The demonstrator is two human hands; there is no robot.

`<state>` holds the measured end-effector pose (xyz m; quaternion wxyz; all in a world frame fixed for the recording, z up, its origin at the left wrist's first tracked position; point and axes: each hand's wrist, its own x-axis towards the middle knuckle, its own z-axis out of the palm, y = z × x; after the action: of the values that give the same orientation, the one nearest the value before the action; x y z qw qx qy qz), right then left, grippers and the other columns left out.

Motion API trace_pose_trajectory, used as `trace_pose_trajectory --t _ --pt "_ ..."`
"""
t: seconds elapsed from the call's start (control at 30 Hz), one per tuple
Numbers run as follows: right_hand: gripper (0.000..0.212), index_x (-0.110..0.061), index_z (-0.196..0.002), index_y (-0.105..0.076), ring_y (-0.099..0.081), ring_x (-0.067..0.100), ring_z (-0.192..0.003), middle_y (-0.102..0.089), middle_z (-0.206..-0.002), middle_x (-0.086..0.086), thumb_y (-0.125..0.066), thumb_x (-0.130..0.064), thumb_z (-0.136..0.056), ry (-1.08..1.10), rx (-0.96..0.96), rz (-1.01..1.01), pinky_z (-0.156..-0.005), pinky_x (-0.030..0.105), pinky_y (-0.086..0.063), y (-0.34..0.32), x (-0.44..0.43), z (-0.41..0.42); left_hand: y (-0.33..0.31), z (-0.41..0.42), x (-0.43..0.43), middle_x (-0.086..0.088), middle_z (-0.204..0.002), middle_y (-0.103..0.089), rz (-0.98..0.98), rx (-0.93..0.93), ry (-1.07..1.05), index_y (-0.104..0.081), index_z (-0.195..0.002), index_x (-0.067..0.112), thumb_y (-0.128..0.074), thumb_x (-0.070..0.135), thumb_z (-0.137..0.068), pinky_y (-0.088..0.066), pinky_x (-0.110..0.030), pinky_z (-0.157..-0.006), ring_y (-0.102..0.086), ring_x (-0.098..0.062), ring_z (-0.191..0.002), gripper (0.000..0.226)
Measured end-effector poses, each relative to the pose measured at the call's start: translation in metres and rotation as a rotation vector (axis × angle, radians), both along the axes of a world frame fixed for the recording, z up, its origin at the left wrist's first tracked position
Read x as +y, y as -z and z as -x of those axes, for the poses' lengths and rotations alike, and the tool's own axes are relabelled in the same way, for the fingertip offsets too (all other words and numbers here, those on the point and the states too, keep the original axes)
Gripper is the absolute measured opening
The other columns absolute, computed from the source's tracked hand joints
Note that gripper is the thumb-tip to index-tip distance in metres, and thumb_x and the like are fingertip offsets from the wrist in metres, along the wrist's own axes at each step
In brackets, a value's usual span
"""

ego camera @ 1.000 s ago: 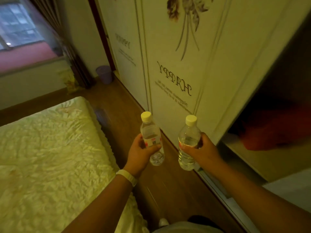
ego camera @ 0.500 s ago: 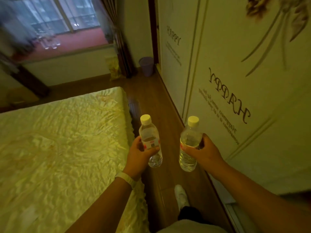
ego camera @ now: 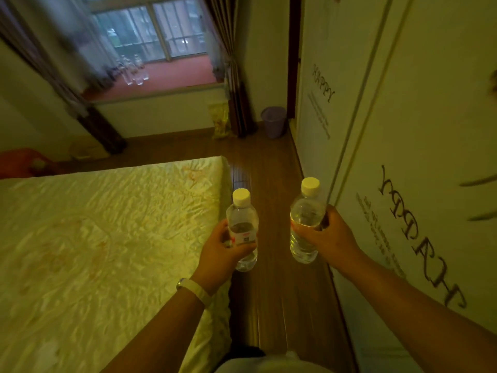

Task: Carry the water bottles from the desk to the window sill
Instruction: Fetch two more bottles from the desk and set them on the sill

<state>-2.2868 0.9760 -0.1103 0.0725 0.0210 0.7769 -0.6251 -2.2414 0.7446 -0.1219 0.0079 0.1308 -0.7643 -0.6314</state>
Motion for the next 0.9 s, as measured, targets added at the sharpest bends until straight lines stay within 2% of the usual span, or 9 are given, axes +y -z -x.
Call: trace_pose_trajectory --t 0.13,0.23,0.37,0.5,0.57,0.67,0.8,0.83,0.9 --pt "0.047 -0.041 -0.11 -0.053 -0.063 0.007 -0.102 -0.065 -0.109 -0.014 -0.082 -0.029 -0.076 -0.066 -0.013 0.007 -0.079 0.023 -0.05 0.001 -0.011 0.042 0.004 0.034 -0.012 0.002 -0.101 -0.073 0.0 -0.025 -0.058 -0.062 -0.114 0.026 -0.082 0.0 -0.074 -0.053 -0.01 -0.066 -0.07 -0.002 -0.09 0.051" --pt "0.053 -0.031 -0.12 -0.054 -0.062 0.012 -0.105 -0.065 -0.114 -0.007 -0.082 -0.027 -0.076 -0.079 -0.029 -0.011 -0.08 0.023 -0.049 0.009 -0.025 0.074 0.01 0.064 -0.025 -0.002 -0.104 -0.073 -0.002 -0.042 -0.09 -0.063 -0.114 0.024 -0.082 0.0 -0.074 -0.054 -0.012 -0.067 -0.07 -0.01 -0.095 0.051" --pt "0.059 -0.024 -0.126 -0.053 -0.062 0.016 -0.108 -0.064 -0.118 -0.003 -0.083 -0.027 -0.075 -0.094 -0.08 -0.027 -0.078 0.022 -0.05 0.023 -0.047 0.123 0.022 0.111 -0.048 0.0 -0.102 -0.073 -0.024 -0.061 -0.107 -0.061 -0.104 0.034 -0.081 -0.001 -0.075 -0.056 -0.016 -0.067 -0.07 -0.01 -0.095 0.049" --pt "0.059 -0.022 -0.127 -0.053 -0.062 0.019 -0.111 -0.064 -0.118 -0.001 -0.082 -0.026 -0.076 -0.109 -0.089 -0.062 -0.085 0.028 -0.052 0.035 -0.072 0.182 0.039 0.172 -0.078 0.004 -0.099 -0.073 -0.06 -0.065 -0.113 -0.061 -0.107 0.03 -0.081 0.0 -0.076 -0.055 -0.016 -0.067 -0.071 -0.001 -0.087 0.047" --pt "0.058 -0.023 -0.126 -0.053 -0.062 0.019 -0.11 -0.064 -0.117 -0.002 -0.082 -0.026 -0.076 -0.107 -0.085 -0.085 -0.085 0.029 -0.052 0.035 -0.083 0.213 0.044 0.204 -0.092 0.001 -0.1 -0.074 -0.087 -0.062 -0.118 -0.062 -0.11 0.026 -0.08 0.0 -0.076 -0.055 -0.02 -0.07 -0.072 -0.006 -0.088 0.046" --pt "0.059 -0.022 -0.125 -0.054 -0.063 0.02 -0.11 -0.065 -0.118 0.0 -0.083 -0.028 -0.075 -0.091 -0.091 -0.129 -0.093 0.041 -0.054 0.027 -0.098 0.264 0.048 0.253 -0.115 0.0 -0.099 -0.074 -0.119 -0.079 -0.122 -0.061 -0.106 0.029 -0.08 -0.001 -0.076 -0.054 -0.021 -0.07 -0.073 -0.006 -0.084 0.046" --pt "0.05 -0.022 -0.12 -0.055 -0.064 0.014 -0.103 -0.066 -0.114 0.0 -0.081 -0.02 -0.078 -0.053 -0.016 -0.118 -0.078 0.021 -0.051 0.005 -0.122 0.33 0.04 0.327 -0.145 -0.002 -0.098 -0.072 -0.142 -0.049 -0.08 -0.06 -0.101 0.029 -0.079 -0.003 -0.077 -0.054 -0.023 -0.071 -0.072 -0.008 -0.083 0.044" --pt "0.05 -0.019 -0.121 -0.056 -0.065 0.015 -0.103 -0.067 -0.114 0.001 -0.081 -0.02 -0.078 -0.04 -0.007 -0.119 -0.077 0.02 -0.051 0.002 -0.125 0.343 0.037 0.343 -0.151 -0.003 -0.098 -0.073 -0.135 -0.036 -0.072 -0.06 -0.101 0.028 -0.078 -0.003 -0.077 -0.054 -0.024 -0.071 -0.072 -0.011 -0.084 0.044" --pt "0.055 -0.015 -0.125 -0.056 -0.064 0.018 -0.106 -0.067 -0.115 0.002 -0.082 -0.023 -0.077 -0.016 -0.009 -0.117 -0.083 0.028 -0.054 -0.001 -0.131 0.366 0.03 0.37 -0.161 -0.002 -0.1 -0.073 -0.12 -0.018 -0.073 -0.059 -0.103 0.03 -0.079 -0.002 -0.077 -0.056 -0.025 -0.073 -0.072 -0.013 -0.088 0.046"
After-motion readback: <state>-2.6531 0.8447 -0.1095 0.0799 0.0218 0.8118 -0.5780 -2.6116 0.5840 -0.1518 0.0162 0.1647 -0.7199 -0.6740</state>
